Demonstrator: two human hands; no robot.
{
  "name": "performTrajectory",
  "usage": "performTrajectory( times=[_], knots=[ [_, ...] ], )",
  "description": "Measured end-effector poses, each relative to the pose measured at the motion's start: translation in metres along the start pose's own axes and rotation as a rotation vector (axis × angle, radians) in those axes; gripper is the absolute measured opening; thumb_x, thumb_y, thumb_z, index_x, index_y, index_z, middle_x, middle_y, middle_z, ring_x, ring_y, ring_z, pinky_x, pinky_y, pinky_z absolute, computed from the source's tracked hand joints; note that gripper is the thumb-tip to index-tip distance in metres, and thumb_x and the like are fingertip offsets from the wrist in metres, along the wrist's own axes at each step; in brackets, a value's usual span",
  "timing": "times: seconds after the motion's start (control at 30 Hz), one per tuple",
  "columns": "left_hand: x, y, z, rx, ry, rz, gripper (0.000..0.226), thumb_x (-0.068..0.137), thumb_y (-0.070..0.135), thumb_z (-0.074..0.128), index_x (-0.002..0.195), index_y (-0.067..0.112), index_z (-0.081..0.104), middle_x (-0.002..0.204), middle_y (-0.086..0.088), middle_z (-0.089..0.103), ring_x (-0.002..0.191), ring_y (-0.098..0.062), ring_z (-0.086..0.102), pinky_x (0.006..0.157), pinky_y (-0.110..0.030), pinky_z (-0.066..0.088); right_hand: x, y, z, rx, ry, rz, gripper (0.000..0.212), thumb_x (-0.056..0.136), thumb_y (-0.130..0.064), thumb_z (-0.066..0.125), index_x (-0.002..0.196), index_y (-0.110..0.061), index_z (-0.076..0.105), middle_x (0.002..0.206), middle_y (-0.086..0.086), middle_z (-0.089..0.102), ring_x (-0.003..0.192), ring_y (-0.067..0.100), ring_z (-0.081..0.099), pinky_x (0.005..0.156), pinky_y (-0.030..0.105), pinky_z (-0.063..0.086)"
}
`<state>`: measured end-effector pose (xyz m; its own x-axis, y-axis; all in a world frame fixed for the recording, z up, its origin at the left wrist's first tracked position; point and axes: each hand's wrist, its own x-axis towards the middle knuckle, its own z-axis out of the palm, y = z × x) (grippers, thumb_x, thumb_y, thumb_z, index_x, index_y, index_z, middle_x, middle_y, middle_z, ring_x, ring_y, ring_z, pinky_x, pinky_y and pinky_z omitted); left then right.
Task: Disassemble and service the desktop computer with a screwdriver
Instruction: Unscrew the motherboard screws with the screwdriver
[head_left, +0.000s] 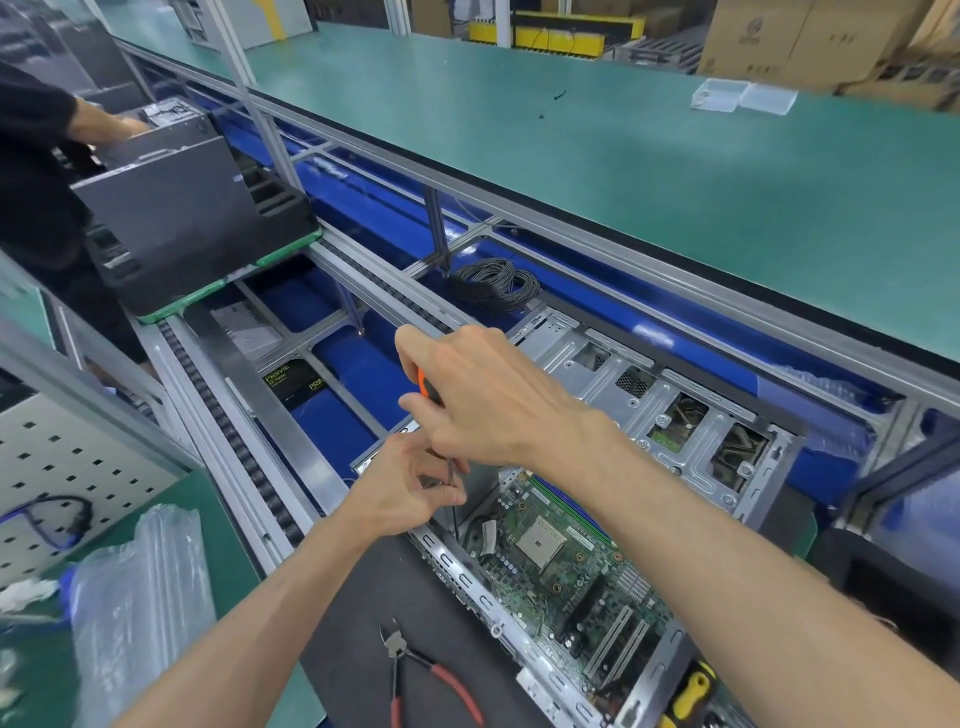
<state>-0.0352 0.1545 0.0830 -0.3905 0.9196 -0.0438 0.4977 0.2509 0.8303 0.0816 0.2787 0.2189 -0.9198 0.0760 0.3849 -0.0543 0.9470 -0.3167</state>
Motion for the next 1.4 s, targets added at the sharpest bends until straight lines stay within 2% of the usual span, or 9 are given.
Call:
performTrajectory(
  times=[0.27,0.33,0.43,0.63,0.73,0.87,1.0,1.27,1.4],
  knots=[
    [-0.0016,0.0019,0.0009,0.007,0.006,0.020,0.016,0.070,0.010,0.080,0.073,0.020,0.069,0.073,0.008,0.073,0.080,-0.009,0.070,0.073,-0.015,0.052,0.0011,-0.0028,0.0017,-0.042,-0.026,0.012,0.029,0.092,-0.029,0.061,0.090,-0.018,0.035,0.062,-0.001,0.049,0.060,0.027,0.045,0.057,0.042,0.046],
    [-0.0025,0.0032,0.0010,0.034,0.011,0.049,0.018,0.069,0.009,0.079,0.073,0.023,0.067,0.075,0.007,0.072,0.077,-0.012,0.069,0.070,-0.016,0.052,0.0017,-0.0051,0.0017,-0.095,0.003,0.032,0.037,0.093,-0.035,0.064,0.088,-0.017,0.033,0.061,-0.002,0.035,0.054,0.025,0.036,0.045,0.033,0.029],
    [-0.0034,0.0039,0.0012,0.008,0.034,0.059,0.022,0.070,0.002,0.079,0.079,0.017,0.066,0.079,0.007,0.070,0.075,-0.014,0.069,0.072,-0.019,0.053,0.0015,-0.0072,-0.0007,-0.136,0.031,0.072,0.041,0.093,-0.038,0.066,0.087,-0.015,0.033,0.062,-0.005,0.020,0.051,0.013,0.017,0.045,0.027,0.012],
    [-0.0004,0.0057,-0.0001,0.070,0.047,0.126,0.023,0.068,0.005,0.080,0.057,0.024,0.072,0.089,0.014,0.067,0.086,-0.009,0.064,0.078,-0.011,0.046,0.0001,-0.0029,-0.0024,-0.146,0.005,0.120,0.032,0.096,-0.036,0.058,0.091,-0.016,0.033,0.061,-0.004,0.026,0.050,0.015,0.019,0.045,0.033,0.017],
    [0.0002,0.0047,0.0005,0.095,0.050,0.133,0.013,0.069,0.008,0.081,0.059,0.012,0.074,0.092,0.017,0.065,0.087,-0.009,0.063,0.079,-0.015,0.048,0.0004,-0.0038,-0.0033,-0.141,0.005,0.112,0.031,0.096,-0.034,0.058,0.090,-0.016,0.033,0.060,-0.004,0.026,0.049,0.014,0.020,0.046,0.033,0.020],
    [0.0001,0.0060,0.0007,0.134,0.066,0.143,0.010,0.068,0.019,0.080,0.062,0.012,0.076,0.092,0.021,0.065,0.088,-0.001,0.062,0.077,-0.006,0.043,0.0007,-0.0058,-0.0033,-0.144,0.012,0.099,0.034,0.095,-0.032,0.060,0.090,-0.016,0.031,0.061,-0.005,0.022,0.050,0.015,0.019,0.044,0.029,0.016],
    [0.0002,0.0064,0.0005,0.137,0.068,0.143,0.010,0.069,0.018,0.080,0.062,0.012,0.076,0.091,0.020,0.064,0.087,-0.003,0.062,0.077,-0.005,0.042,0.0012,-0.0058,-0.0018,-0.152,0.004,0.094,0.033,0.095,-0.032,0.060,0.091,-0.017,0.031,0.061,-0.005,0.022,0.053,0.024,0.028,0.046,0.031,0.020],
    [-0.0009,0.0054,0.0020,0.099,0.074,0.108,0.012,0.067,0.016,0.080,0.069,0.007,0.073,0.083,0.013,0.068,0.086,-0.002,0.065,0.074,-0.005,0.043,0.0022,-0.0064,-0.0011,-0.146,0.018,0.095,0.034,0.094,-0.031,0.061,0.090,-0.017,0.031,0.059,-0.006,0.022,0.050,0.012,0.019,0.044,0.027,0.016],
    [-0.0004,0.0061,0.0010,0.137,0.061,0.145,0.010,0.069,0.014,0.080,0.062,0.009,0.074,0.088,0.015,0.064,0.086,-0.006,0.062,0.076,-0.010,0.044,0.0031,-0.0067,-0.0005,-0.144,0.003,0.100,0.031,0.096,-0.031,0.059,0.090,-0.016,0.031,0.060,-0.006,0.024,0.050,0.013,0.019,0.045,0.029,0.016]
  ],
)
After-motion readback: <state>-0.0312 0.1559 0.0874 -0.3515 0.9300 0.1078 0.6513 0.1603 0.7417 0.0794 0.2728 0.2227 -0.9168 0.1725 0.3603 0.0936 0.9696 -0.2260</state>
